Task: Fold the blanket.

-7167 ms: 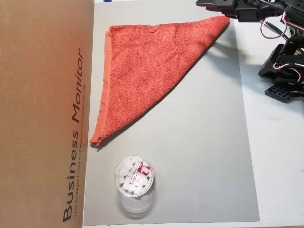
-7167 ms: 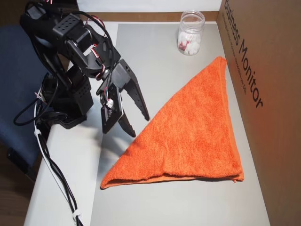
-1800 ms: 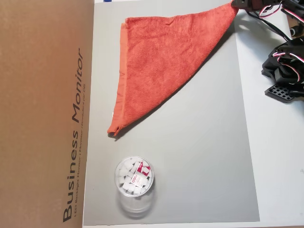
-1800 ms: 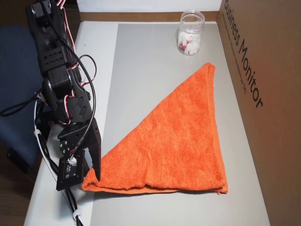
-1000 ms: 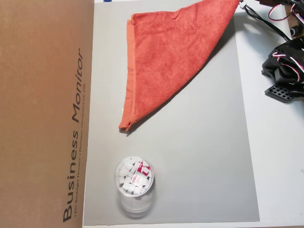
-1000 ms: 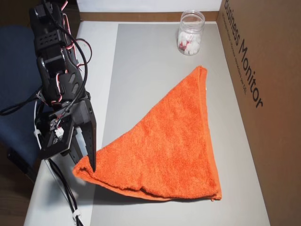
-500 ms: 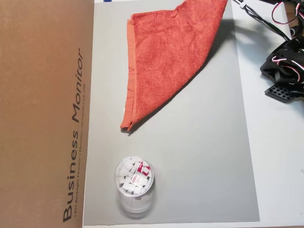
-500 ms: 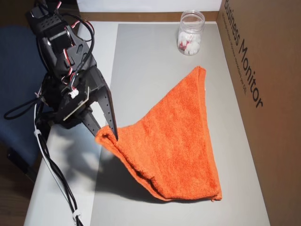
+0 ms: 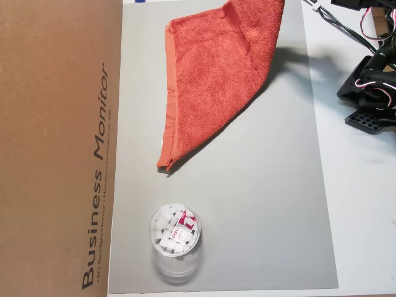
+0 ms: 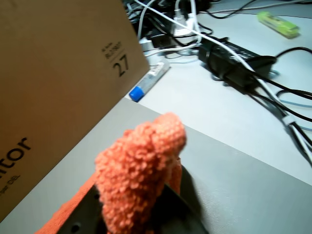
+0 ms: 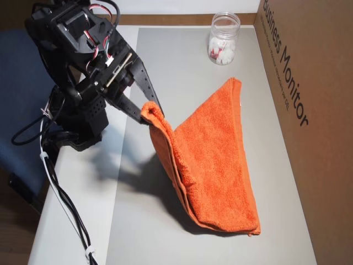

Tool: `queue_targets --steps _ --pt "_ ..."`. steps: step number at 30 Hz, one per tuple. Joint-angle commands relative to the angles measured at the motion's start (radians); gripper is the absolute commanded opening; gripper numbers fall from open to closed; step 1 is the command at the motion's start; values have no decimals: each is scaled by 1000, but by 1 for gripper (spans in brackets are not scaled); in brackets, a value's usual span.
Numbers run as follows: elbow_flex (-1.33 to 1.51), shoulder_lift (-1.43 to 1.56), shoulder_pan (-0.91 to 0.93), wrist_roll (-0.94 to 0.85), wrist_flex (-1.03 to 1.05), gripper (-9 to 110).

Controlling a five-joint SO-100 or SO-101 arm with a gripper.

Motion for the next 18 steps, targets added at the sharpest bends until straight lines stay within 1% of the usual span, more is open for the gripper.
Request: queue_targets --steps 1,5,9,14,18 --pt "-71 14 -58 -8 -23 0" --pt "-81 14 -123 -8 -26 0" --pt "-74 6 -192 -9 -100 0" --pt "-98 -87 -256 -15 -206 0" --pt "-152 -192 -284 -61 -264 0"
